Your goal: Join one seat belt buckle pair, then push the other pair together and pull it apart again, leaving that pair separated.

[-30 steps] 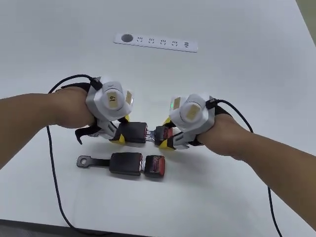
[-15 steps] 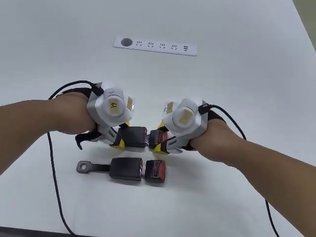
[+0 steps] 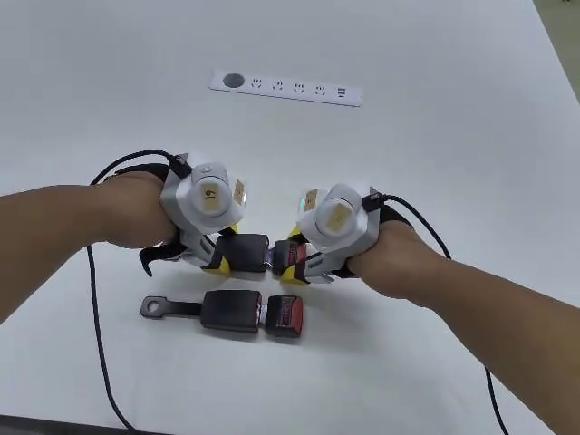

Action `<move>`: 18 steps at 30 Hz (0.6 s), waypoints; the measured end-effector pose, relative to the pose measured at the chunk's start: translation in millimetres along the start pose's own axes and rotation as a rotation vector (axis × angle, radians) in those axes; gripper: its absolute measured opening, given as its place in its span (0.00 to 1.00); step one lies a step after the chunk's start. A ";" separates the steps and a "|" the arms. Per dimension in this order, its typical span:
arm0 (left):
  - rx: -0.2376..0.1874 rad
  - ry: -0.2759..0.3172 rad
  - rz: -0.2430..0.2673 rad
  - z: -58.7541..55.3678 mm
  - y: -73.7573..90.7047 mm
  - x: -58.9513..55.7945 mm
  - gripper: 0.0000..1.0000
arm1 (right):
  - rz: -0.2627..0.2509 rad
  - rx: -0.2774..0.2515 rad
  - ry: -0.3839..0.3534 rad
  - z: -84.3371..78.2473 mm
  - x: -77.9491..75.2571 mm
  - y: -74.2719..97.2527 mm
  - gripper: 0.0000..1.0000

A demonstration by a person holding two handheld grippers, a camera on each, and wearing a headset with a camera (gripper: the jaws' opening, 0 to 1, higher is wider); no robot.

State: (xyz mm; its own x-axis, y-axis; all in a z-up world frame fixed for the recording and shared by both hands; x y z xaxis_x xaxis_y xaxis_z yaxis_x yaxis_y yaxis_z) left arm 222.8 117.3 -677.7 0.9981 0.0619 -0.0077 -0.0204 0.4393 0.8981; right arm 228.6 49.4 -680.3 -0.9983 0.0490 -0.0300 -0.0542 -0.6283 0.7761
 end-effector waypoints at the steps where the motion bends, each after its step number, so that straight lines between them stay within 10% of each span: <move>1: -0.001 0.000 0.000 0.3 0.3 -0.3 0.32 | 0.001 0.001 0.002 0.0 -0.4 0.0 0.31; 18: 0.004 0.010 0.000 -3.5 -1.4 3.7 0.32 | -0.003 0.001 -0.002 -21.3 -1.2 16.5 0.32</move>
State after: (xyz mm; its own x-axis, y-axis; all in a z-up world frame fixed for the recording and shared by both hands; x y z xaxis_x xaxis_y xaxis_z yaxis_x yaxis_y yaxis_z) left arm 226.3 120.0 -680.5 0.9974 0.0709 -0.0121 -0.0201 0.4355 0.8999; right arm 228.5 22.5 -680.9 -0.9981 0.0528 -0.0313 -0.0575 -0.6271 0.7768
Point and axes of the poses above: the centre of the closed fingertips' face, and the gripper's own axes: y roughly backward along the fingers, x roughly to its left, z roughly out of its top, the point moved 1 cm from there along y, roughly backward along the fingers, and after that the axes turned 3 degrees about -x, right-handed, at the moved point
